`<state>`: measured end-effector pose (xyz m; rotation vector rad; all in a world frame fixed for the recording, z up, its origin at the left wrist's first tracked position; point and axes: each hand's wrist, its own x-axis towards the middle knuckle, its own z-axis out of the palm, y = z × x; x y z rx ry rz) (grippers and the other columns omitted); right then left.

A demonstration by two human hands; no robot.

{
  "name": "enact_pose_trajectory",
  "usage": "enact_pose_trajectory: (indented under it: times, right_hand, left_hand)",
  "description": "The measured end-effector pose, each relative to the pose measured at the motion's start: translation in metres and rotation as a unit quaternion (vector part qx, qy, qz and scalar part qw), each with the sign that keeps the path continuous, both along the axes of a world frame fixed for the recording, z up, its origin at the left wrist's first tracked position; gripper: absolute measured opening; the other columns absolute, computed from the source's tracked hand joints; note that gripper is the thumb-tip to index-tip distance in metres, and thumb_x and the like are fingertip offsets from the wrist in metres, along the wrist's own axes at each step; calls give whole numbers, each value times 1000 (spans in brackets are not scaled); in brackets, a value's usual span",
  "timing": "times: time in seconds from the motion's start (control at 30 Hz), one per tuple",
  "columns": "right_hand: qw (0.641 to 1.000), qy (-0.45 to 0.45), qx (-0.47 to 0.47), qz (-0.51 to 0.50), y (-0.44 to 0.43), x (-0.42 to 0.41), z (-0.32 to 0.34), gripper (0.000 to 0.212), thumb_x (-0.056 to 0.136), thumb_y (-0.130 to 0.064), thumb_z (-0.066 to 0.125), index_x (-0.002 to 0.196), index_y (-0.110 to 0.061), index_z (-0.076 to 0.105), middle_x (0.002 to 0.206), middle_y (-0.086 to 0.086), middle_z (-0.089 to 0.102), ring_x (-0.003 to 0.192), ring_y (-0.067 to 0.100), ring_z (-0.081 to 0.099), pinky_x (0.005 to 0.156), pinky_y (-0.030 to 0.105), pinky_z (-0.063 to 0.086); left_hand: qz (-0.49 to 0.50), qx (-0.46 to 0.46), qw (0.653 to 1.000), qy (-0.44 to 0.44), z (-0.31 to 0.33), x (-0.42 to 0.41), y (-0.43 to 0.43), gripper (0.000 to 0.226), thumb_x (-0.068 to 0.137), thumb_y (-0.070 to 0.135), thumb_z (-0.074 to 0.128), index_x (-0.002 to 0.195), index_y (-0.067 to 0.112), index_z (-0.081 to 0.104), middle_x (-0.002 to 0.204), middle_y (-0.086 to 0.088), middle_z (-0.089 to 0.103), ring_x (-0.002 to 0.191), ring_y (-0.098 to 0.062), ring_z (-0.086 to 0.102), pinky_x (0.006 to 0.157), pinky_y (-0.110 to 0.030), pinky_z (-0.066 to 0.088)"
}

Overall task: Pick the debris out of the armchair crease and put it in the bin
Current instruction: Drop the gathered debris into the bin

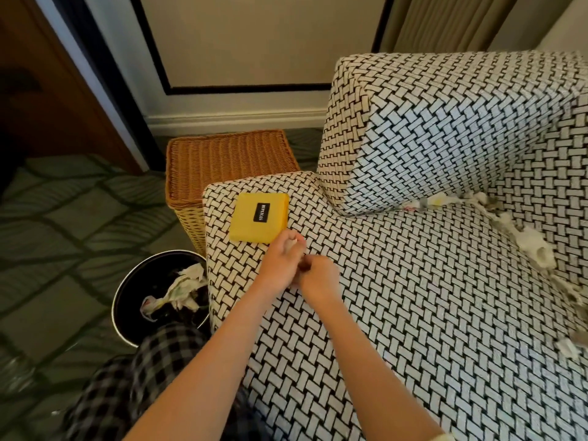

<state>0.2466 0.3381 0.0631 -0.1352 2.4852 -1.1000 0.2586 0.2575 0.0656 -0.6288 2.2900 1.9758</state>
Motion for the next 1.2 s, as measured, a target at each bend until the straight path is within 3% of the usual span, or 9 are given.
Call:
enact_pose_trajectory:
  times: [0.2,0.37,0.6,0.67,0.73,0.8,0.9,1.0,1.2]
  right_hand:
    - [940,-195,-254,-121,-58,18,-12,27,85,14,37,94,-6,55,74,5,55,69,18,58,64,30,56]
    - [871,-312,-356,-130,-108,24,-13,22,90,12,35,91,-3,52,68,6,52,57,12,54,51,24,51]
    - [865,-357,-323,-143,-174,20,-24,16,91,0,44,80,-5,54,53,5,55,54,15,48,52,30,48]
    - [856,-381,-311,-161,-195,21,-33,17,92,-7,43,105,-5,54,82,14,63,69,21,57,56,31,52]
    - [828,-425,-310,-192,-209,22,-43,34,95,-14,38,127,-10,47,122,16,56,108,29,55,86,40,50]
    - [821,-458,-282,-192,-219,22,-56,33,97,-16,32,125,-8,49,127,13,53,121,28,47,106,40,36]
    - [831,-469,-234,-186,-225,19,-77,25,97,-12,32,86,-8,54,89,13,55,93,29,55,100,48,37]
    - [849,-463,-191,-171,-228,13,-88,27,96,-6,31,76,-5,49,80,13,51,75,30,51,96,46,37]
    - [850,-451,-189,-196,-230,11,-98,36,97,-4,29,130,2,44,129,19,52,125,33,45,84,39,40]
  left_hand:
    - [121,59,991,14,8,16,-47,17,92,24,50,76,32,52,122,-9,57,109,-28,54,87,-38,44]
    - [182,48,982,4,2,29,-97,17,92,30,49,75,33,53,83,-3,57,75,-22,55,67,-35,44]
    - [239,2,971,1,-16,39,-149,14,91,21,50,80,27,53,74,4,54,50,0,51,51,-18,43]
    - [238,8,971,-31,-29,41,-162,13,90,19,52,80,27,53,77,2,55,64,-10,53,63,-27,45]
    - [229,-4,971,-68,-41,42,-171,13,88,17,52,81,27,52,83,2,56,79,-16,53,74,-32,43]
    - [226,-10,969,-104,-57,44,-181,8,87,18,52,85,26,52,83,1,57,80,-18,53,74,-32,42]
    - [235,25,958,-165,-82,50,-197,6,87,17,53,92,19,54,82,-4,56,75,-19,52,72,-30,41]
    - [239,50,945,-218,-110,56,-211,22,84,20,53,100,5,58,90,-14,63,83,-29,58,66,-27,40]
    - [295,115,914,-255,-141,52,-230,25,85,17,43,99,3,59,107,-22,60,102,-35,57,93,-46,47]
